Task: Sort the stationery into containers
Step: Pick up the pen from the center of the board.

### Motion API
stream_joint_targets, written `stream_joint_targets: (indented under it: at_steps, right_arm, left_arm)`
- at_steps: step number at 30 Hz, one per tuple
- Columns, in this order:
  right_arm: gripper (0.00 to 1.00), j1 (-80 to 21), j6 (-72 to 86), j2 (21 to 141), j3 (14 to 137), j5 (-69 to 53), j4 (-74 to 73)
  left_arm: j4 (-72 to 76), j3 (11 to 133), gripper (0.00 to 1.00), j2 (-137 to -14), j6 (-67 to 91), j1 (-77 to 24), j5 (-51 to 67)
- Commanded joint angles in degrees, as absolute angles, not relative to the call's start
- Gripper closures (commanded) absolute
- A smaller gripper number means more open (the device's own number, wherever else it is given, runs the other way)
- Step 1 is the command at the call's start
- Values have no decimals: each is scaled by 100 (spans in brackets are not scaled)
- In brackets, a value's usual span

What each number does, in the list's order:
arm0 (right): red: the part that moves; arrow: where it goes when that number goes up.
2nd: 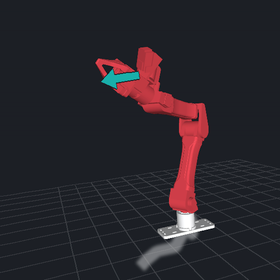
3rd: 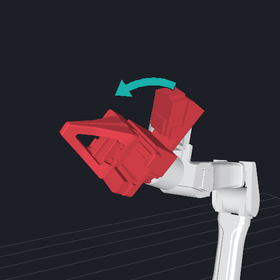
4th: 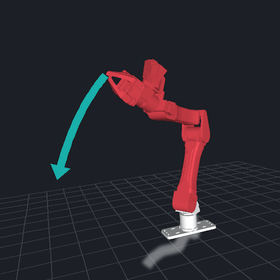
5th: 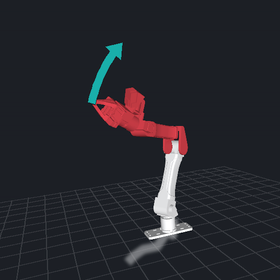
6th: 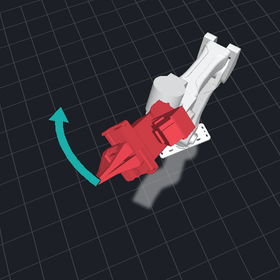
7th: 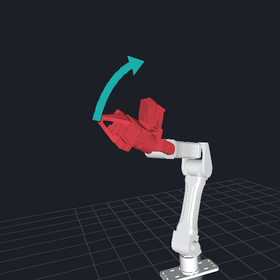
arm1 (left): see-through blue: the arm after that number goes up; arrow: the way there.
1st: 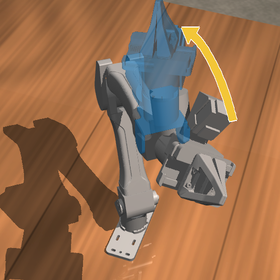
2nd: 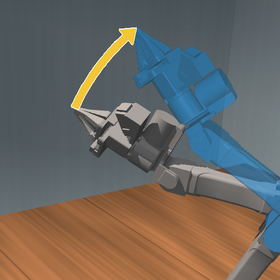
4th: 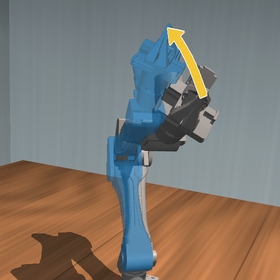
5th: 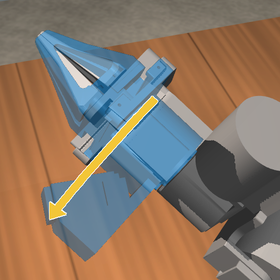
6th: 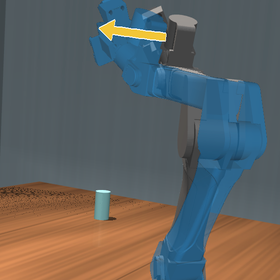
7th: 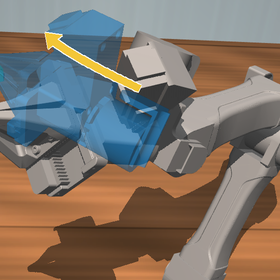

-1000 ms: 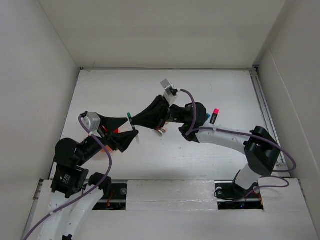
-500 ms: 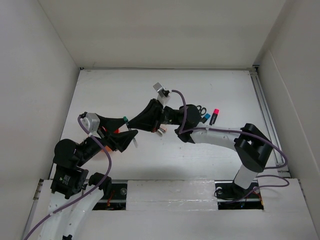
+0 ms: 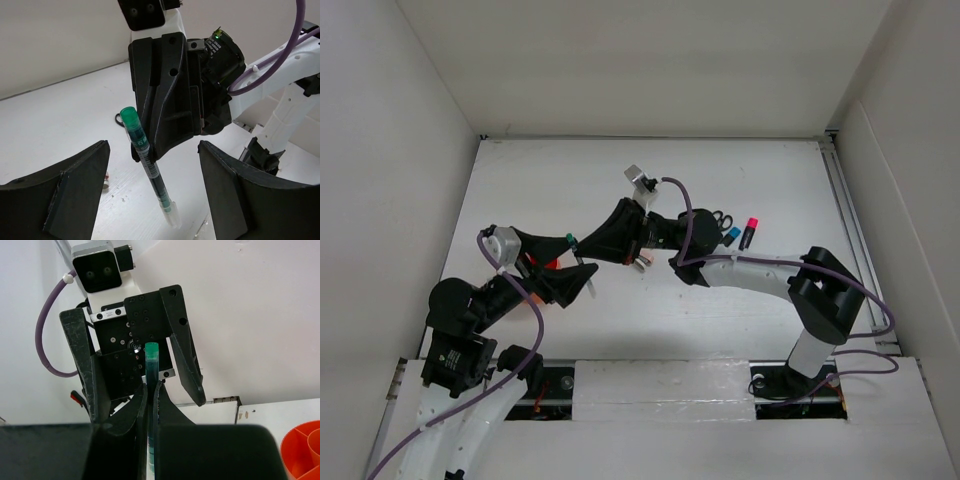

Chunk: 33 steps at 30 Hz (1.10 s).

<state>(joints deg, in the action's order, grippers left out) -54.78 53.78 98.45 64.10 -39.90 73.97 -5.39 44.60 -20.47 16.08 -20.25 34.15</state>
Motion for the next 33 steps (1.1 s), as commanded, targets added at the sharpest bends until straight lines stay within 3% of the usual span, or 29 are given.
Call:
stream_joint_targets:
  at_steps: [1,6,11,14,16,22,29,33]
  right_arm:
    - [100,-5520,5432,9844,6671,-4034,8938]
    - [100,-5520,5432,9791,6724,-4034,8886]
    - [100,-5572,5563,9791,6724,-4034,9078]
    - [100,-5572,5686,9791,6724,-4087,9202]
    - [100,-5572,5687,9791,6776,-4087,9263]
    - [100,-5572,5748,9739,6829,-4087,9185]
    - [100,-5572,5581,9738,6935,-4140,9000]
    - [100,-5572,5581,9686,6935,-4192,9062]
  left_arm:
    - [-237,4438,32,-2092,1503,-2057,3709]
    - [-185,4438,32,-2144,1503,-2057,3902]
    - [-185,4438,40,-2145,1503,-2057,3902]
    - [-185,4438,40,-2145,1503,-2057,3902]
    - [-185,4438,47,-2145,1503,-2057,3955]
    - [-185,4438,47,-2197,1503,-2057,4008]
    - [-185,4438,37,-2250,1503,-2057,4061]
    - [-185,4438,40,-2250,1503,-2057,4061]
